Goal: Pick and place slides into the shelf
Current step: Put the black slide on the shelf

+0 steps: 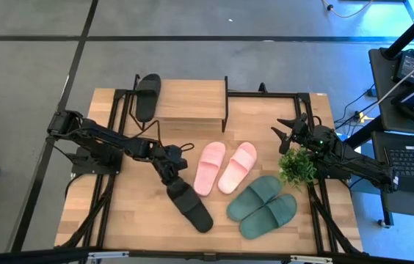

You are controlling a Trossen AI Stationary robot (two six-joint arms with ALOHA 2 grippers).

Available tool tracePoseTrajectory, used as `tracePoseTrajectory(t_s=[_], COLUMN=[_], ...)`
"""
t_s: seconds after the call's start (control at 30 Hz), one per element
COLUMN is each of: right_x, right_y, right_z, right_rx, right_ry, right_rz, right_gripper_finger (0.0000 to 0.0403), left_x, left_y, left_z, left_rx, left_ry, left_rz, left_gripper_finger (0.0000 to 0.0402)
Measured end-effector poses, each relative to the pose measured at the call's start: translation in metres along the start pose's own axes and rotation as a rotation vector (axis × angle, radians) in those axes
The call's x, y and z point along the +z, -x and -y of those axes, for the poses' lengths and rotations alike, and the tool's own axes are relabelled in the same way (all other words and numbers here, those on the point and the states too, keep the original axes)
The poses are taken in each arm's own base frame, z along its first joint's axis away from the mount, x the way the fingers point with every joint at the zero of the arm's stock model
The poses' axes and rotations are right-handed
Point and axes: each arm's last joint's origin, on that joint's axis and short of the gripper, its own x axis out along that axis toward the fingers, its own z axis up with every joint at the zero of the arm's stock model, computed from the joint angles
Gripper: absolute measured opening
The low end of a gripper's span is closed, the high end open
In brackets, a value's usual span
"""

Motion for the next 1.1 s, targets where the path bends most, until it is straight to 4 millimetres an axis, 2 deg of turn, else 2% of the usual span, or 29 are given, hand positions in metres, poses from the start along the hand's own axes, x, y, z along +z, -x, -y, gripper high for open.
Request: tracePoseTrajectory(t_s=[0.13, 0.27, 0.4, 0.6, 0.87, 1.1], right_x=[0.0, 0.0, 0.0, 0.0, 0.0, 0.0], right_y=[0.0, 0.0, 0.0, 0.0, 0.0, 0.0], right_z=[0.0, 0.0, 0.0, 0.0, 0.0, 0.0], right_rx=[0.0, 0.0, 0.0, 0.0, 0.0, 0.0], right_ry=[0.012, 0.029, 0.028, 0.027, 0.021, 0.019], right_rz=[0.0, 0.0, 0.0, 0.0, 0.0, 0.0], right_gripper_finger=[0.0206, 0.0206, 0.0206, 0.0206, 0.0206, 0.0206], left_x=[0.005, 0.011, 0.015, 0.024, 0.048, 0.06], left_y=[0.008, 0.027, 0.054, 0.102, 0.172, 0.231], left_z=[0.017, 0.035, 0.055, 0.074, 0.078, 0.063], left_rx=[-0.056, -0.12, -0.198, -0.263, -0.219, -0.226], left_ry=[-0.07, -0.126, -0.211, -0.35, -0.445, -0.468], left_rz=[0.016, 0.067, 0.136, 0.259, 0.336, 0.43], left_gripper_finger=[0.0, 0.0, 0.0, 0.0, 0.0, 0.0])
